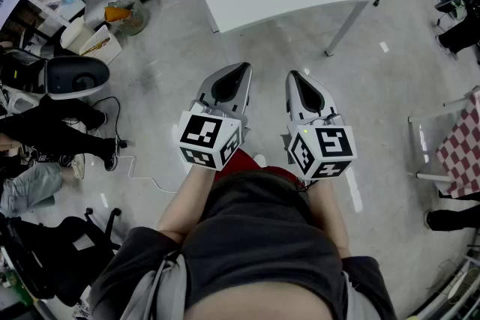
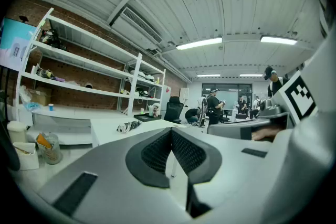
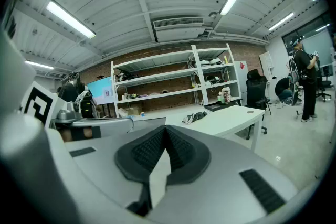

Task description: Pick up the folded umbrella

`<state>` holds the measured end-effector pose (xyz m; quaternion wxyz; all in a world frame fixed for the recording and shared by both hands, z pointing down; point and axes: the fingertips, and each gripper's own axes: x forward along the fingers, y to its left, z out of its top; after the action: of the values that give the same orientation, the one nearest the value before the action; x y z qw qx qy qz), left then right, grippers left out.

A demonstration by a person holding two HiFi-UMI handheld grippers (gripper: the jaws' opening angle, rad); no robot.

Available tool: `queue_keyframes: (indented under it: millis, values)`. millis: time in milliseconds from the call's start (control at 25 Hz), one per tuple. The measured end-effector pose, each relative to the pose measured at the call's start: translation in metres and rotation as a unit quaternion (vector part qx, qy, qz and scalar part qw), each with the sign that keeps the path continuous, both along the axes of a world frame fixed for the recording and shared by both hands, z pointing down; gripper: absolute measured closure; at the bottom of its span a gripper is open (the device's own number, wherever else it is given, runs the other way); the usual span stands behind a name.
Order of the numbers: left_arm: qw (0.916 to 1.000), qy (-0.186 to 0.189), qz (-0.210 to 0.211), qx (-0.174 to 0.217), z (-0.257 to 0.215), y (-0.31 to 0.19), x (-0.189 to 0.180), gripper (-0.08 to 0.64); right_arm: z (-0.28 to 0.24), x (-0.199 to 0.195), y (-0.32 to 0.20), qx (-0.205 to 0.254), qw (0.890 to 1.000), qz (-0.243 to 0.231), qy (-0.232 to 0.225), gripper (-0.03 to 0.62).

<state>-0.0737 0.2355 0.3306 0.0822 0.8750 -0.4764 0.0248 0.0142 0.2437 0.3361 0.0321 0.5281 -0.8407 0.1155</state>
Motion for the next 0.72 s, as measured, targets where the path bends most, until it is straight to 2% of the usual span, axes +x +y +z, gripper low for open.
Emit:
queue_keyframes:
  millis: [160,360,720]
  values:
    - [1.0000,-0.002,-0.002,0.001,-0.001,-0.004,0.003,0.546,-0.001,0.004,-0.004,0.004,1.000,0.001,0.001,0.575]
    - [1.0000,-0.003,-0.005,-0.001,0.000,-0.005,0.009,0.546,0.001,0.015,-0.002,0.016,0.999,0.013,0.030,0.574]
    - [0.9999,-0.006,-0.014,-0.001,0.000,-0.011,0.010,0.546,0.003,0.029,-0.006,0.003,1.000,0.024,0.008,0.574]
